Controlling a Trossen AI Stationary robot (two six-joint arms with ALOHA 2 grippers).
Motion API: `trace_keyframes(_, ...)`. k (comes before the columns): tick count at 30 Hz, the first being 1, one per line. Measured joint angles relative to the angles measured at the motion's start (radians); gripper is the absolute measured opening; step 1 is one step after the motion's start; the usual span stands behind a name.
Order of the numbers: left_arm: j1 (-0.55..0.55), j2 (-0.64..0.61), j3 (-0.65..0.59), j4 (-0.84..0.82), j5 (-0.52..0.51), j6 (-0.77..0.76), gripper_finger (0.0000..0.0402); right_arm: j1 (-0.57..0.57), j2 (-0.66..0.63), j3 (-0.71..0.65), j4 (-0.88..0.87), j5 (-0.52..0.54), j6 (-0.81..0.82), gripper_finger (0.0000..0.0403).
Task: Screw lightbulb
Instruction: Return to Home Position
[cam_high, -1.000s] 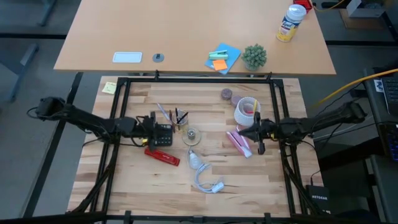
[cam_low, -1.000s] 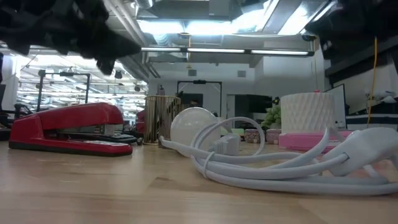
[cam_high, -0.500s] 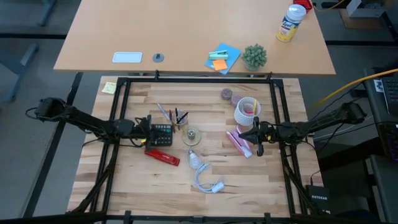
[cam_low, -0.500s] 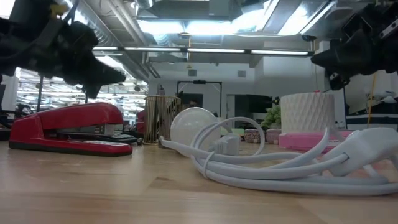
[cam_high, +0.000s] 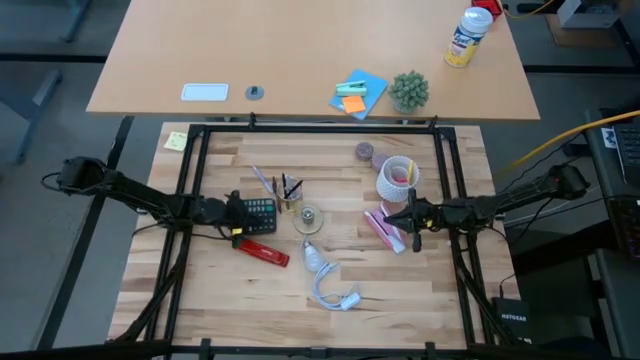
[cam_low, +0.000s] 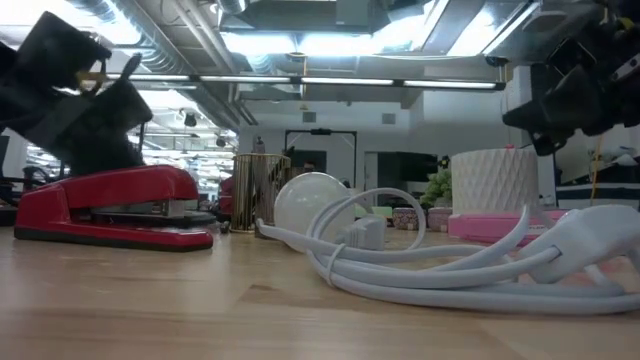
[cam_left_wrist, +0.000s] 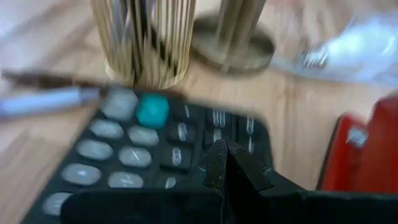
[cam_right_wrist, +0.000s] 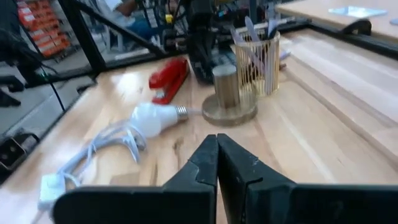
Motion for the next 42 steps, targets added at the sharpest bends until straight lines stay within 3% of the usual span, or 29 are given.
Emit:
trace_keyframes(6,0.0,-0.002,0.0,-0.103,-0.003,0.02,0.0,0.0,0.0,-0.001,-0.057,0.0,0.0,0.0008)
trace_keyframes(14,0.0,-0.028,0.0,-0.12,-0.002,0.023,0.0,0.0,0.0,-0.002,-0.094,0.0,0.0,0.0008)
trace_keyframes(30,0.0,-0.447,0.0,-0.179,0.001,0.023,0.0,0.0,-0.25,-0.002,-0.241,0.0,0.0,0.0008)
trace_keyframes(42,0.0,-0.604,0.0,-0.179,0.0,0.023,0.0,0.0,-0.432,-0.002,-0.24,0.0,0.0,0.0008)
